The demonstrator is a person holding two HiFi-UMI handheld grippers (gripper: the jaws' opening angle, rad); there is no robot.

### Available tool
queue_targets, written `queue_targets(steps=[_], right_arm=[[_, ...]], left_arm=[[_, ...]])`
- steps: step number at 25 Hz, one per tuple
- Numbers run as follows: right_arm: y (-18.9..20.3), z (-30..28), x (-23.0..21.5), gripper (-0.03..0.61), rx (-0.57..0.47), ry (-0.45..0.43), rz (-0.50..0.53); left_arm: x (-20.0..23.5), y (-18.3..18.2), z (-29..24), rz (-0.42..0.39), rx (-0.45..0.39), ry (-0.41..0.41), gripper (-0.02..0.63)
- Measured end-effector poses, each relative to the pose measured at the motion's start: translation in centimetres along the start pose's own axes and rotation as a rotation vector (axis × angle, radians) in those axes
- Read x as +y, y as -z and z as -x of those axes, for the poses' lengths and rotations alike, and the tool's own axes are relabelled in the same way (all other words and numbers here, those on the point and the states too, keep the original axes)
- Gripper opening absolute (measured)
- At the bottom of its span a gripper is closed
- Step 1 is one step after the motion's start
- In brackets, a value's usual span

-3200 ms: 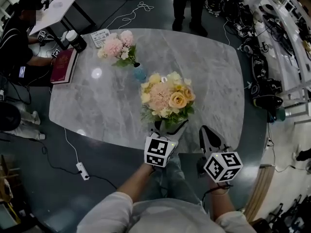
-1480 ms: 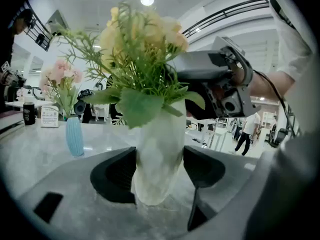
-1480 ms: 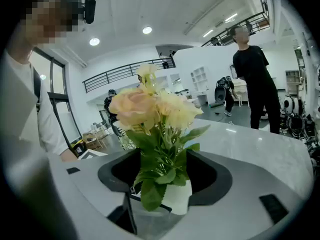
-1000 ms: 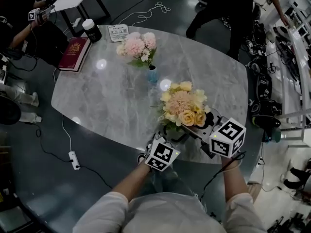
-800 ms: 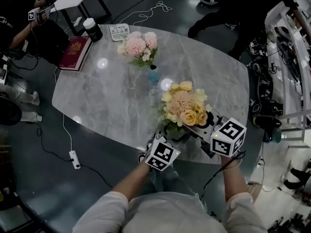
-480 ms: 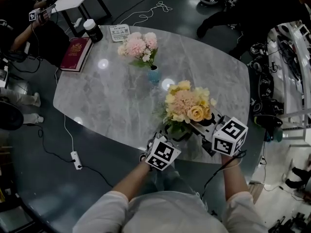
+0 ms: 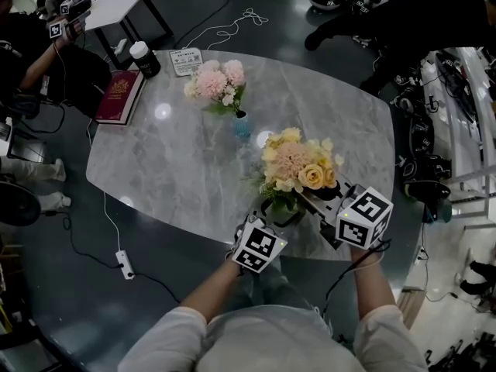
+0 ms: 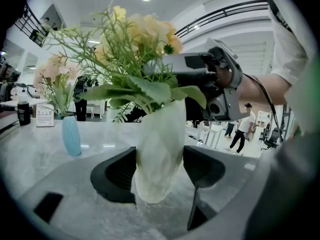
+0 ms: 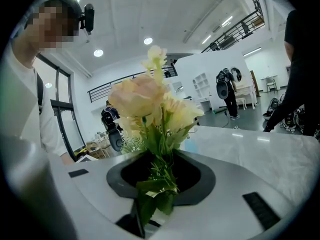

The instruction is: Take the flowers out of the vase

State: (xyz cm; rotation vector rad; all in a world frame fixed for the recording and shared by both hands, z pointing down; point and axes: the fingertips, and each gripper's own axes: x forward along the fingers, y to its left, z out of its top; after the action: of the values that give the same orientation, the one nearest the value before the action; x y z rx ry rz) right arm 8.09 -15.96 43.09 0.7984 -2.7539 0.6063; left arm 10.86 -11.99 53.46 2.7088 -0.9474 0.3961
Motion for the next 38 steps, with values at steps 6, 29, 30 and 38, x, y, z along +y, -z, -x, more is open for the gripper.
queue_targets(steps=[6,29,30,38], right_arm=[[-1.1,0.5,0.0,0.112,-0.041,0.025,0.001],[-5.8,3.2,0.1,0.101,-0.184,0.118,-0.048],[-6.0,3.2,0.2,0.101,-0.190,0.119,-0.053],[-7.3,4.0,0.8,0.100,-0.219,0.127,-0.053]], left_arm=[[-0.1,0.0,0.0,-0.007,0.003,0.004,0.302],[-0.3,0.1,-0.3,0.000,0.003,0.017,0.304],[-0.3,0.0,-0.3,0.005,0.003,0.017,0.304],[-0.6,-0.3,-0.7,0.011,0.014,0.012,0.304]])
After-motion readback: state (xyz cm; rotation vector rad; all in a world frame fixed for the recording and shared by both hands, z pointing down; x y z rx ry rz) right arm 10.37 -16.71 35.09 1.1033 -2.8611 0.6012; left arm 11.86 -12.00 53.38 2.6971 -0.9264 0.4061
